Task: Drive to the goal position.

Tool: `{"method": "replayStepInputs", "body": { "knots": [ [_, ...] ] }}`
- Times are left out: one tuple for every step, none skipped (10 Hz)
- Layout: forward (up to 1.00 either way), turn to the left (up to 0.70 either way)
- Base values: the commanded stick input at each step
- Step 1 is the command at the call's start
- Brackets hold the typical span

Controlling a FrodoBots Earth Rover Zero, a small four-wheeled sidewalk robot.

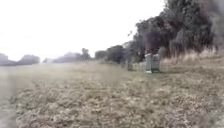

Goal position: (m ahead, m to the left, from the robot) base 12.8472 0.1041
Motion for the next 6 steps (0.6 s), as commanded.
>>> {"method": "replayStepInputs", "body": {
  "knots": [
    [0.70,0.00],
    [0.70,-0.02],
    [0.70,-0.03],
    [0.70,-0.04],
    [0.70,-0.04],
    [0.70,-0.04]
  ]
}}
